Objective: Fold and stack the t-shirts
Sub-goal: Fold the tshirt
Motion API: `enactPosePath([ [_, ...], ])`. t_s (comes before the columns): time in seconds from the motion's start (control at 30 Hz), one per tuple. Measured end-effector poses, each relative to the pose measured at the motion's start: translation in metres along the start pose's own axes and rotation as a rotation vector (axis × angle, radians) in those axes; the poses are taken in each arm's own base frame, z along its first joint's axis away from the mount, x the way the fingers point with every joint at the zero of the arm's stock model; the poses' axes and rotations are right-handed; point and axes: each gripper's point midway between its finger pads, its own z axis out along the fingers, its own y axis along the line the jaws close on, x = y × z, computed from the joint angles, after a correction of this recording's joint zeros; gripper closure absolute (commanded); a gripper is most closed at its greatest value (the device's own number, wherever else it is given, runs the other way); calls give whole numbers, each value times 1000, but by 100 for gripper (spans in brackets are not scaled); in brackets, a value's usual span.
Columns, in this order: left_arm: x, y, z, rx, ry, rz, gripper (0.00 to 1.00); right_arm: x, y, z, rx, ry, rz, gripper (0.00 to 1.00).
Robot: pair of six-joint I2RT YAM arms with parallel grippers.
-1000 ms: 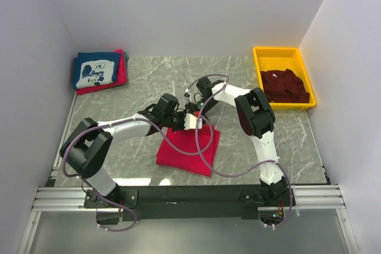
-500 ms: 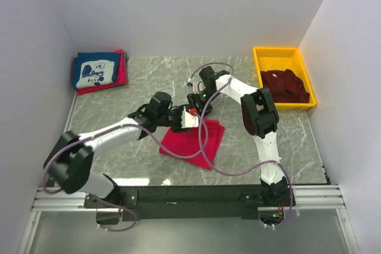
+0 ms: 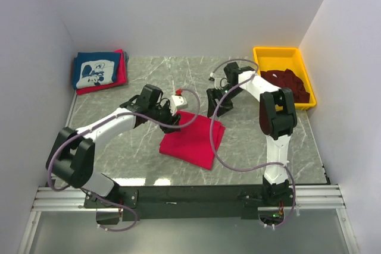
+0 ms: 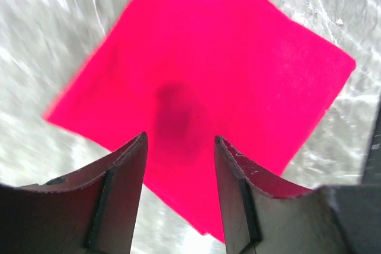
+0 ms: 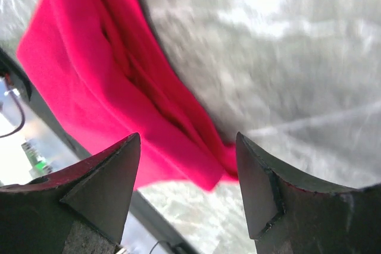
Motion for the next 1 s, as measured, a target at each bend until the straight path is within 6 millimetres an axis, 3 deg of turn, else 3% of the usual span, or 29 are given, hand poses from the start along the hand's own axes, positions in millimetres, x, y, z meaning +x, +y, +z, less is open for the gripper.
enactPosePath([
  [0.3,48,-10,18,25,113,-487,52,69,2,1,-20,116,122,29],
  [0.43,64,-21,23,27,140,-668,50,79,2,7,-27,139,171,29],
  [0.53,68,-25,25,34,132,-760,48,72,2,12,-51,130,191,29],
  [0.8,71,-40,17,83,28,-965,44,22,5,23,-141,68,195,29],
  [0.9,54,-32,8,85,-49,-988,44,9,6,20,-143,39,154,29],
  [1.0,40,-13,0,65,-122,-1009,44,8,8,15,-143,29,133,30],
])
